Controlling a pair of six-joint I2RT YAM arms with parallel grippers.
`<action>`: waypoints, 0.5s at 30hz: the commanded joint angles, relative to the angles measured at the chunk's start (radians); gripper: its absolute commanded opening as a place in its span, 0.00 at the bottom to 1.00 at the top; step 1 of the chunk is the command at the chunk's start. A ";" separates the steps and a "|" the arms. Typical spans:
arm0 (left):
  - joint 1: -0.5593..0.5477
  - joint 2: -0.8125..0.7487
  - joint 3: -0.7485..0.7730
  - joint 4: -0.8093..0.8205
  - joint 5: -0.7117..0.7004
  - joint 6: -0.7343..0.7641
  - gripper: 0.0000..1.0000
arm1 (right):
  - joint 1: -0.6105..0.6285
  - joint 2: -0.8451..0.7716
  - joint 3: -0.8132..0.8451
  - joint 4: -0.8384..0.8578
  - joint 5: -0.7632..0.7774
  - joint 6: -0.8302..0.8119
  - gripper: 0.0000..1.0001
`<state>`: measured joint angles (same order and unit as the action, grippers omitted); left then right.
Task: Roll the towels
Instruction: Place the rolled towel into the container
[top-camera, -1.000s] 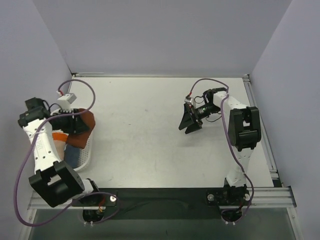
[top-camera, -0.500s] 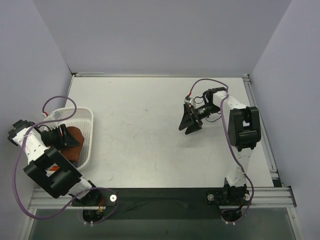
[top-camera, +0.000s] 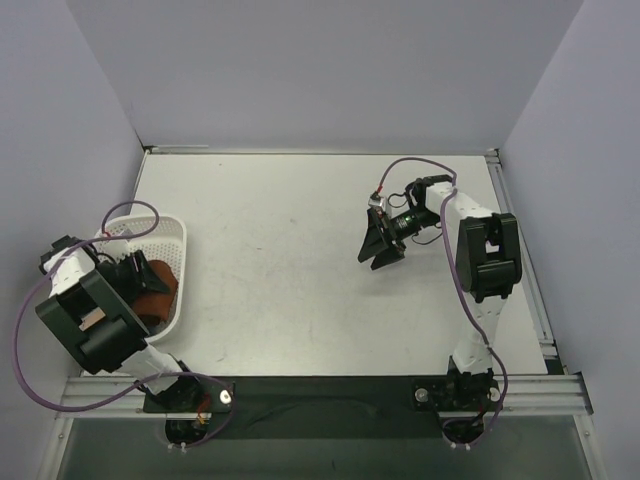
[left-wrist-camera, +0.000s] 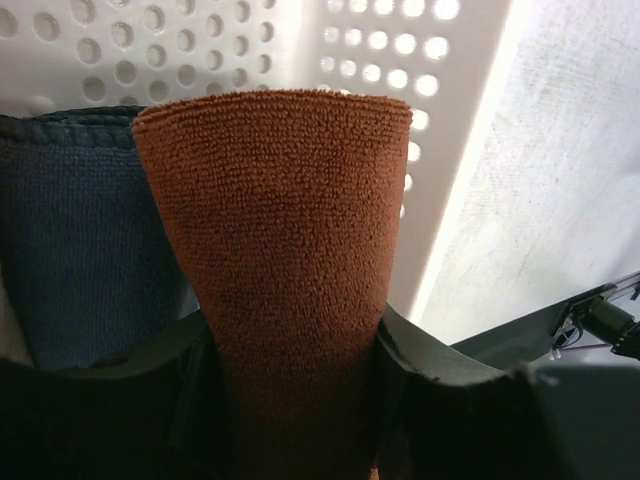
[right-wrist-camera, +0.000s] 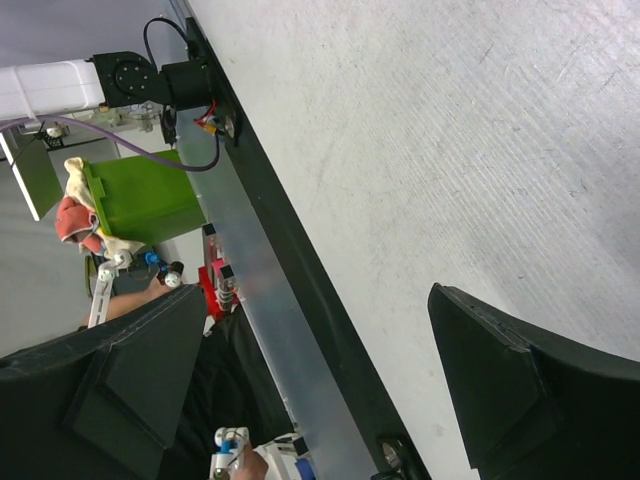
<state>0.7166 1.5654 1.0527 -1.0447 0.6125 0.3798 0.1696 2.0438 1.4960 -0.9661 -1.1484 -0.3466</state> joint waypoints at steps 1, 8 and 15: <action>-0.012 0.033 -0.013 0.069 -0.016 -0.051 0.00 | -0.008 0.013 0.006 -0.059 0.010 -0.022 1.00; -0.055 0.038 -0.040 0.149 -0.198 -0.139 0.00 | -0.016 0.029 0.004 -0.059 0.015 -0.034 1.00; -0.181 -0.033 -0.034 0.181 -0.318 -0.168 0.00 | -0.016 0.033 0.012 -0.057 0.010 -0.037 1.00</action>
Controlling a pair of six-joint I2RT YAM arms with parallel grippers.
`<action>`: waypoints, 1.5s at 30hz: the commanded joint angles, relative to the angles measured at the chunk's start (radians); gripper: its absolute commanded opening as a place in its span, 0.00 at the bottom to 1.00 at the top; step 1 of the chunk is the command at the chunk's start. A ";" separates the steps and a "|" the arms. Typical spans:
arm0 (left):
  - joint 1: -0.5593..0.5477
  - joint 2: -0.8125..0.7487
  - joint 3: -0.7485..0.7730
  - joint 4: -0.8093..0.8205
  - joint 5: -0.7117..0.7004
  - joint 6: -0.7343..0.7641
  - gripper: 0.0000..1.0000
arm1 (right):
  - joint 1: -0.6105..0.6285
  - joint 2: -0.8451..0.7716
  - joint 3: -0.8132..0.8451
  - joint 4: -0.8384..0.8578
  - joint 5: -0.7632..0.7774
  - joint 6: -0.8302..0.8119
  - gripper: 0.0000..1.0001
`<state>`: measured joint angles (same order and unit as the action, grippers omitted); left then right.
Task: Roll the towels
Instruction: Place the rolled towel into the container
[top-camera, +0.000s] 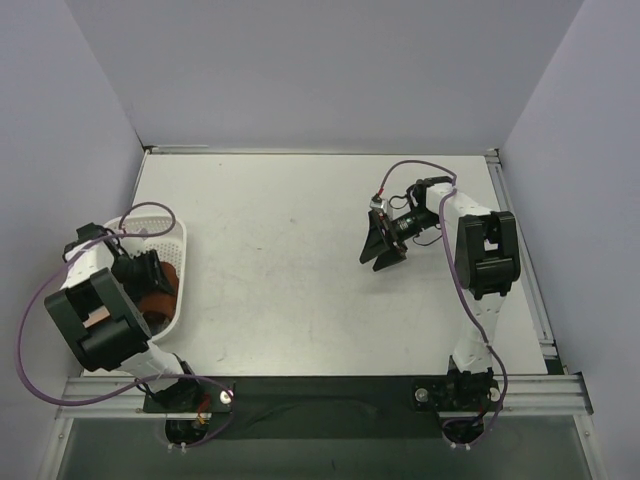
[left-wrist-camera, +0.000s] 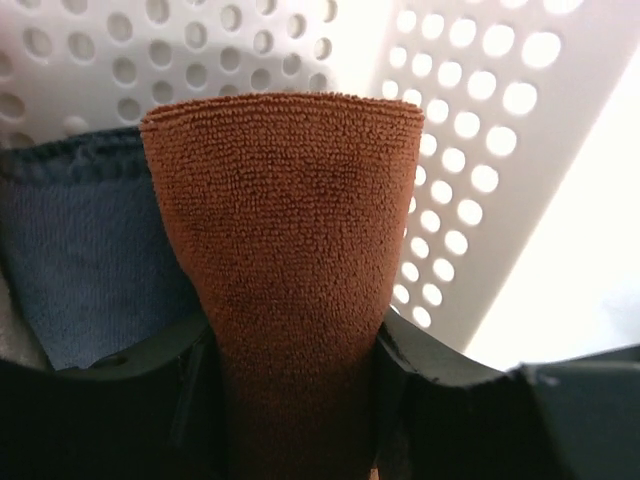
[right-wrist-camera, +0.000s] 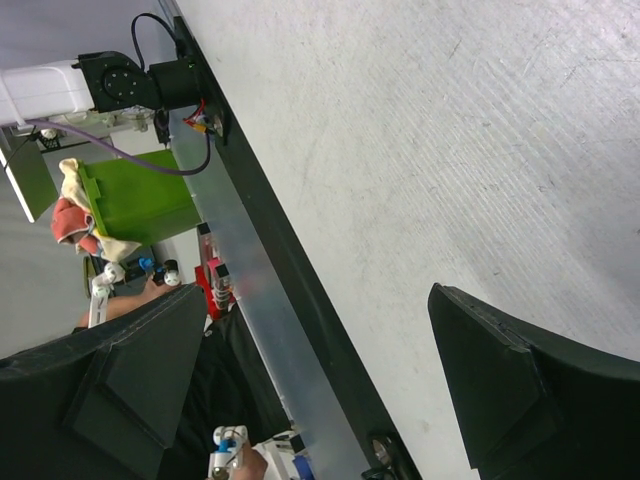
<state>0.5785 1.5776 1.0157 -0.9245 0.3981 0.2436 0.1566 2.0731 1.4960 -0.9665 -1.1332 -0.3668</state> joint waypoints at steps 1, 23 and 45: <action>-0.074 -0.057 -0.002 0.073 -0.125 -0.035 0.00 | -0.003 0.002 0.010 -0.058 -0.005 -0.017 1.00; -0.105 -0.085 0.049 -0.039 -0.143 -0.020 0.61 | -0.014 -0.008 -0.008 -0.061 -0.028 -0.052 1.00; -0.085 -0.151 0.101 -0.157 -0.166 0.069 0.56 | -0.014 -0.005 -0.005 -0.064 -0.051 -0.057 1.00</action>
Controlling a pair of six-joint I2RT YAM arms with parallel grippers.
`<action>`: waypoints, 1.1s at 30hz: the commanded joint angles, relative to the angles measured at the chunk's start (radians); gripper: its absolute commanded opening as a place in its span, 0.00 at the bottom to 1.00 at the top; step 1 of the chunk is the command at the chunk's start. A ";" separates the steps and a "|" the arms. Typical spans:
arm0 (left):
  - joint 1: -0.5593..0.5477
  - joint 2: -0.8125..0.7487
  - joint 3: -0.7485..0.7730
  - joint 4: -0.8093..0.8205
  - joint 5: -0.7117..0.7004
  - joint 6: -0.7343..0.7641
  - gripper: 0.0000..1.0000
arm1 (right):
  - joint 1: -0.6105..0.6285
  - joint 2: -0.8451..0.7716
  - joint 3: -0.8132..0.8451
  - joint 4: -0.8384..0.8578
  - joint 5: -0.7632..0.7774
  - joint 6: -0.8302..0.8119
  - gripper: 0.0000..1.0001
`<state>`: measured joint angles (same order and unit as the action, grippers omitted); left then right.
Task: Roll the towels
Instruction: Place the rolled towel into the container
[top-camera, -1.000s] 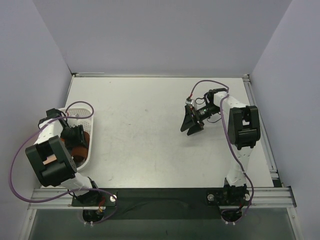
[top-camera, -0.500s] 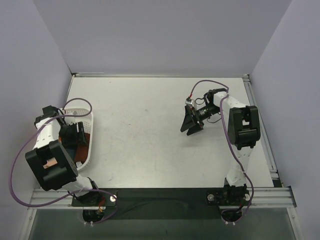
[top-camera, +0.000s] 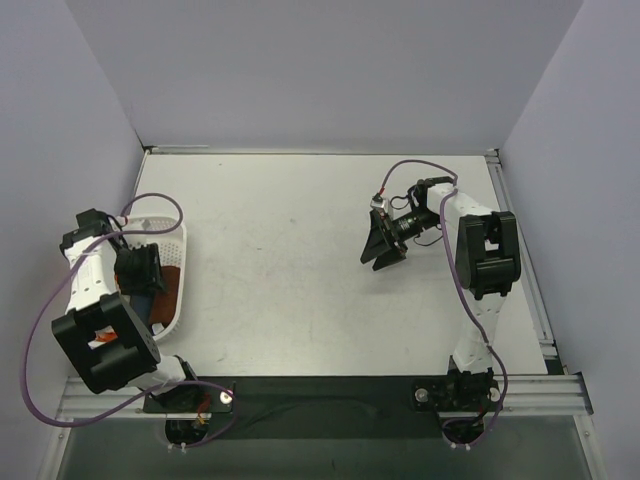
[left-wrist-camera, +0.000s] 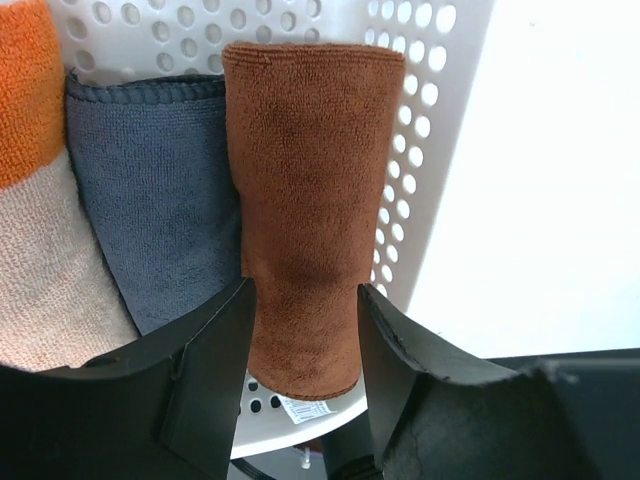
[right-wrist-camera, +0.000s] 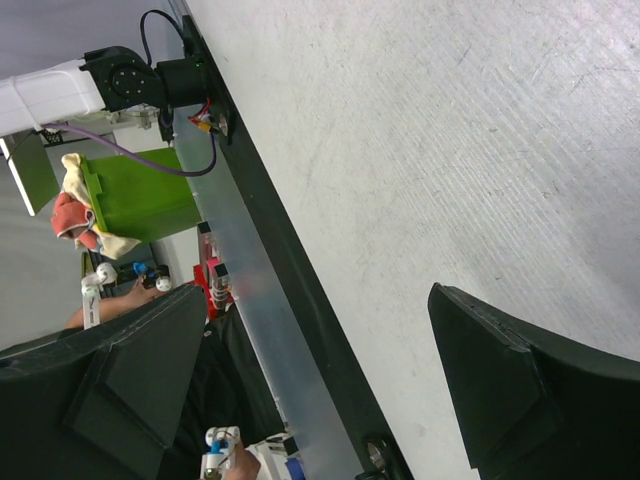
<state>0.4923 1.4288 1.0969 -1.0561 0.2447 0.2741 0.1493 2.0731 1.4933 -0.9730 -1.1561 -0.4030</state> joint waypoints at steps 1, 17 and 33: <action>0.002 0.007 0.011 -0.030 -0.019 0.056 0.55 | -0.007 -0.007 -0.002 -0.059 -0.027 -0.020 1.00; 0.006 0.099 -0.094 -0.048 -0.087 0.139 0.48 | -0.007 -0.010 0.010 -0.070 0.004 -0.031 1.00; -0.009 -0.136 0.224 -0.124 0.039 0.162 0.97 | -0.016 -0.113 0.031 -0.087 0.059 -0.030 1.00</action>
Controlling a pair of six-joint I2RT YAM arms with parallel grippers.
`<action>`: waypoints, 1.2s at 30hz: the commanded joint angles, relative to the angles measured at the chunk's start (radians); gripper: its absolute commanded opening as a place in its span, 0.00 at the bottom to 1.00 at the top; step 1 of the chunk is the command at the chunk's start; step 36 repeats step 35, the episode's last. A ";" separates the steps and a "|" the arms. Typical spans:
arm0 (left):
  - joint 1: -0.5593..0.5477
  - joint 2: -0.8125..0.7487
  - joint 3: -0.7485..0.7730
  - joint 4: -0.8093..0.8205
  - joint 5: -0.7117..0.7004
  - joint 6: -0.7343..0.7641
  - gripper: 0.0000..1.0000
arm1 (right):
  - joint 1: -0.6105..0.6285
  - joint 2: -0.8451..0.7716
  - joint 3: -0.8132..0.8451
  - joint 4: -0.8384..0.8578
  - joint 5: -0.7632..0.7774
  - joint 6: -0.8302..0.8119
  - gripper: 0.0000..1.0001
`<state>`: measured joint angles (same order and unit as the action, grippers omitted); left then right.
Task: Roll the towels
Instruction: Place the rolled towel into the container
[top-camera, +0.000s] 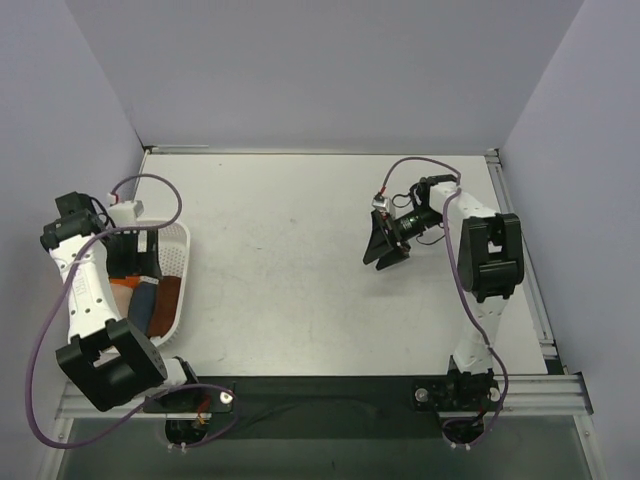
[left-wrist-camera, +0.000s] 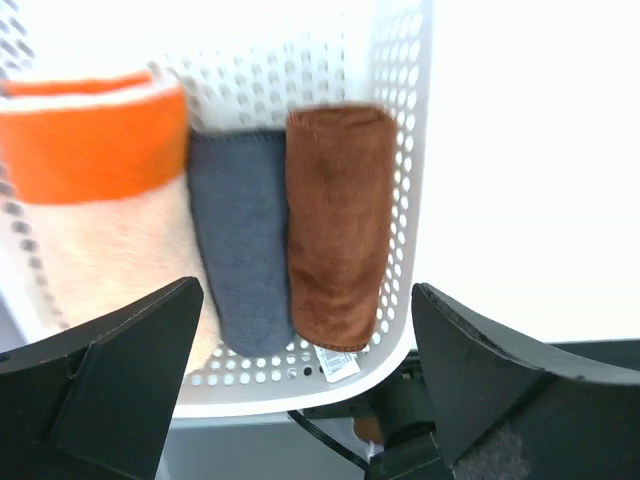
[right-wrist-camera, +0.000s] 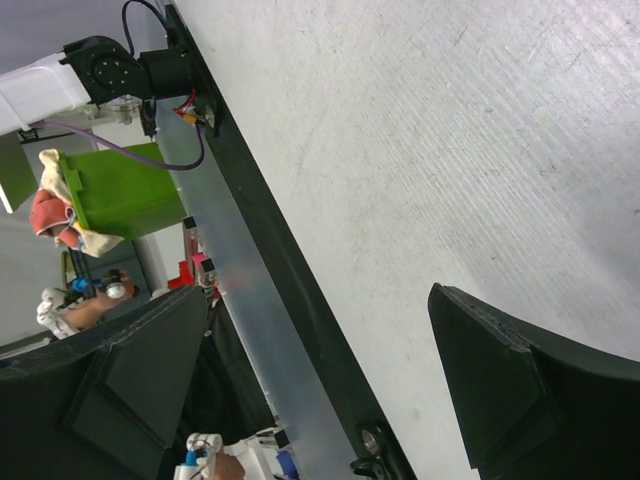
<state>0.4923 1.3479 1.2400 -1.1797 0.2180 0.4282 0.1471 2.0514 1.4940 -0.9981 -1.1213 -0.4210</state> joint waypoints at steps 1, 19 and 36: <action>-0.014 -0.062 0.123 0.015 0.078 -0.006 0.97 | -0.021 -0.100 0.032 -0.063 0.031 -0.010 1.00; -0.756 0.200 0.175 0.442 -0.160 -0.322 0.97 | -0.307 -0.465 -0.239 0.200 0.394 0.183 1.00; -0.759 0.146 0.059 0.551 -0.147 -0.327 0.97 | -0.262 -0.545 -0.385 0.335 0.528 0.241 1.00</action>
